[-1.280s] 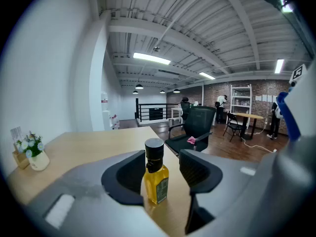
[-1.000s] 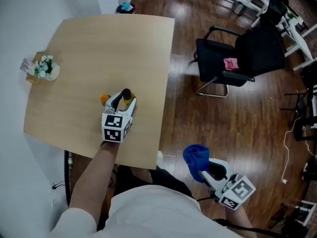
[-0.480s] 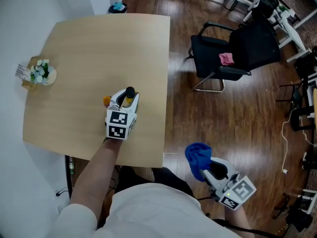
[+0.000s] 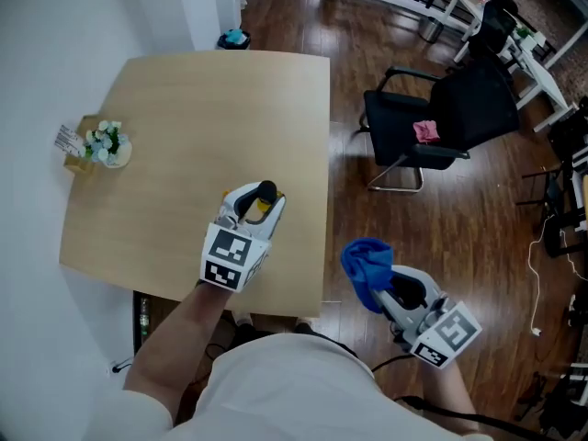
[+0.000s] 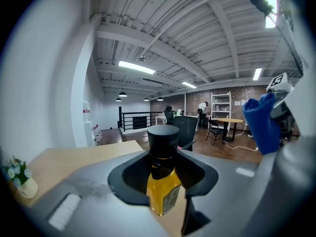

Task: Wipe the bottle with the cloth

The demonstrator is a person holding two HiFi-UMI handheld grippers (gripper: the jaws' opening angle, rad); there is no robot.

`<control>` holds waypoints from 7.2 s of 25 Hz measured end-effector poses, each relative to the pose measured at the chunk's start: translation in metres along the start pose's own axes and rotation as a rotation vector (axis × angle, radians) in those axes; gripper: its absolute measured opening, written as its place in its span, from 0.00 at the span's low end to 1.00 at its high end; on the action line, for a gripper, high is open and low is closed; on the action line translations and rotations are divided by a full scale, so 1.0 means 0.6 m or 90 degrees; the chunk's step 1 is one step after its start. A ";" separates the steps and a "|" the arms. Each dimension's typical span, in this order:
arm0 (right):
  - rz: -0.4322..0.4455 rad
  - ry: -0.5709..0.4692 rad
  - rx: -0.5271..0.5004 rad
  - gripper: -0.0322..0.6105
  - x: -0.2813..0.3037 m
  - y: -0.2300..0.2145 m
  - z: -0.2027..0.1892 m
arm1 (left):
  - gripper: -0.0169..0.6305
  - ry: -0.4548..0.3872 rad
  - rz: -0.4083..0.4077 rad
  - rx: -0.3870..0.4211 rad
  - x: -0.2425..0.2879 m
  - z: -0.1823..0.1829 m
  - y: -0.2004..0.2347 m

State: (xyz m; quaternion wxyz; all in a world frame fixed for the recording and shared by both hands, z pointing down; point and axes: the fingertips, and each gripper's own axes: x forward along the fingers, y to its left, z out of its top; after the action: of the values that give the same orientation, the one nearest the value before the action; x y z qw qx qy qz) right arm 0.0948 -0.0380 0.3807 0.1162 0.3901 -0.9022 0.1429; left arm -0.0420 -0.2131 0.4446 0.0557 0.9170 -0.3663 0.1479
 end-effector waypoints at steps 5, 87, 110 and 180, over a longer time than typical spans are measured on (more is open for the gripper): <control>0.053 -0.042 -0.087 0.19 0.083 0.025 0.099 | 0.26 0.011 -0.045 0.027 -0.051 0.018 -0.019; 0.002 -0.085 -0.140 0.19 0.180 -0.012 0.124 | 0.26 -0.009 -0.167 -0.003 -0.061 0.291 -0.018; 0.029 -0.062 -0.225 0.19 0.203 0.065 0.158 | 0.26 -0.009 -0.169 -0.003 -0.046 0.306 -0.005; 0.037 0.038 -0.068 0.19 0.241 -0.055 -0.007 | 0.26 -0.061 -0.260 0.015 -0.139 0.361 -0.125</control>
State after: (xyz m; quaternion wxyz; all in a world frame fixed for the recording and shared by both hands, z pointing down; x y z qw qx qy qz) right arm 0.0226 -0.1550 0.4367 0.1593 0.3525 -0.9157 0.1090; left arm 0.0021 -0.1495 0.2130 0.0562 0.9788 -0.1730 0.0938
